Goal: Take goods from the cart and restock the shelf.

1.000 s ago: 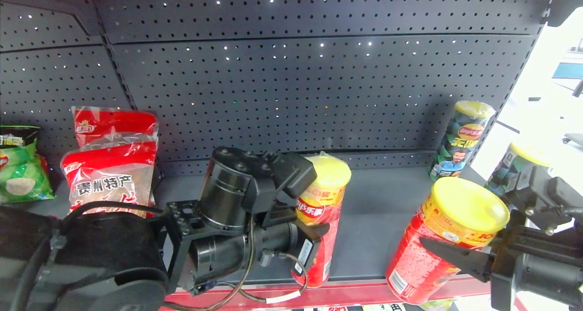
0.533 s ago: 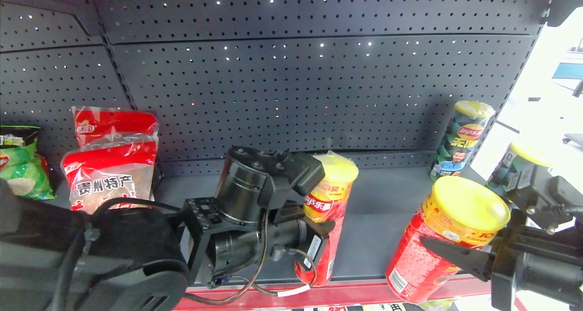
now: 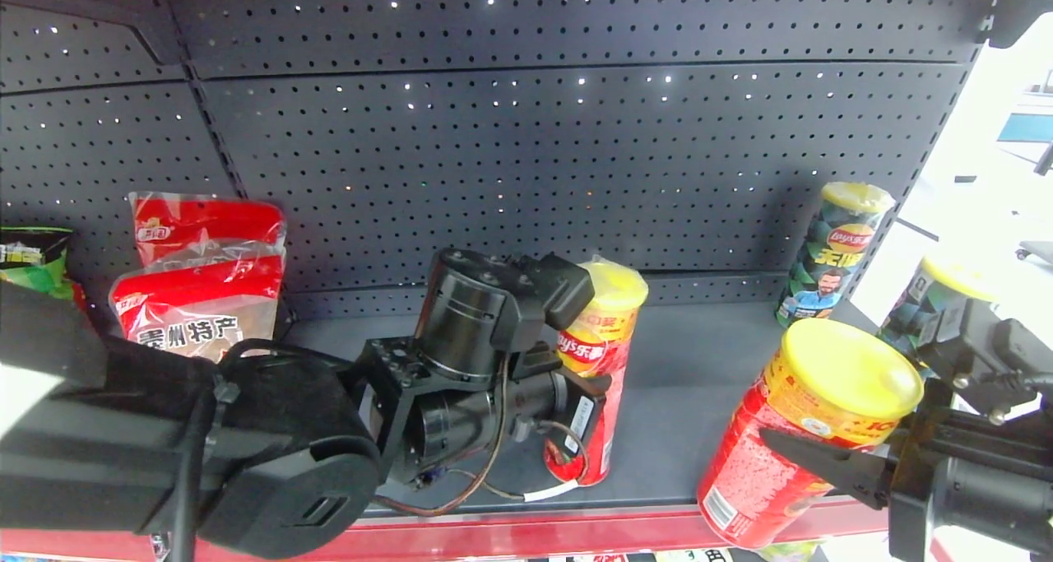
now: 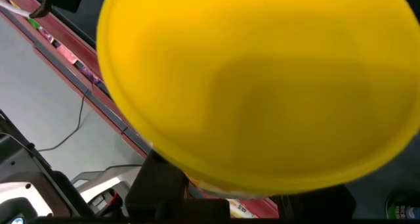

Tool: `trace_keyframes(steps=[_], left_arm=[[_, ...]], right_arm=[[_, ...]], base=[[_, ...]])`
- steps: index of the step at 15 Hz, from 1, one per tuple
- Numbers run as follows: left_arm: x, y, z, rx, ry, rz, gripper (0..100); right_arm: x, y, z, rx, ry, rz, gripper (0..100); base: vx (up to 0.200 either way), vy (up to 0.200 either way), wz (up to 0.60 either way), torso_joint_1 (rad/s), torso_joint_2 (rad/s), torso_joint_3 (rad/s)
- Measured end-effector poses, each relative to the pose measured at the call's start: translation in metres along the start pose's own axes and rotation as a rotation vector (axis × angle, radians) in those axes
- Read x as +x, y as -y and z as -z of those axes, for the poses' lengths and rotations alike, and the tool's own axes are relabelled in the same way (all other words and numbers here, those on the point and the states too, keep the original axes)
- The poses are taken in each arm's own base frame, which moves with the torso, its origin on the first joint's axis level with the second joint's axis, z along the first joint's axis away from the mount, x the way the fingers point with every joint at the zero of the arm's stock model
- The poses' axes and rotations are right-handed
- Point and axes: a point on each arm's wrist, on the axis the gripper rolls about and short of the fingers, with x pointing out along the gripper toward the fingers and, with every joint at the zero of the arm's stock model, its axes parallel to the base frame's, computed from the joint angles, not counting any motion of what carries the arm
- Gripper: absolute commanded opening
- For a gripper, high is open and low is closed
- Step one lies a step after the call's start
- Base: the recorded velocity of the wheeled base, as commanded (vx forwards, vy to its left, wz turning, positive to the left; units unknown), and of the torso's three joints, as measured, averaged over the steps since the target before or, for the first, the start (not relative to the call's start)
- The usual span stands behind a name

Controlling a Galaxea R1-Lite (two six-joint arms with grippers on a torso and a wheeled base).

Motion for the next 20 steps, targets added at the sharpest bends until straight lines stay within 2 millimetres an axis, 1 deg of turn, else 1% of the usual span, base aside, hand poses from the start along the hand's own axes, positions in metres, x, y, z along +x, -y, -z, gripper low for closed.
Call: trace_keyframes(steps=[4, 10, 11, 15, 20], left_arm=[[0.002, 0.001, 0.006, 0.002, -0.016, 0.003, 0], [0.003, 0.004, 0.008, 0.004, -0.027, 0.009, 0], [0.002, 0.005, 0.009, 0.005, -0.031, 0.011, 100], [-0.004, 0.012, 0.019, -0.002, -0.064, 0.018, 100], [-0.023, 0.011, 0.03, -0.005, -0.098, -0.003, 100]], right_arm=[[0.0, 0.0, -0.001, 0.0, 0.001, 0.001, 0], [0.0, 0.0, 0.0, 0.0, 0.001, 0.0, 0], [0.0, 0.0, 0.0, 0.0, 0.001, 0.0, 0], [0.0, 0.0, 0.0, 0.001, -0.001, 0.0, 0], [0.0, 0.0, 0.0, 0.001, -0.003, -0.001, 0]], base=[[0.0, 0.0, 0.0, 0.0, 0.0, 0.0], [0.0, 0.0, 0.0, 0.0, 0.0, 0.0], [0.0, 0.0, 0.0, 0.0, 0.0, 0.0], [0.0, 0.0, 0.0, 0.0, 0.0, 0.0], [0.0, 0.0, 0.0, 0.0, 0.0, 0.0]])
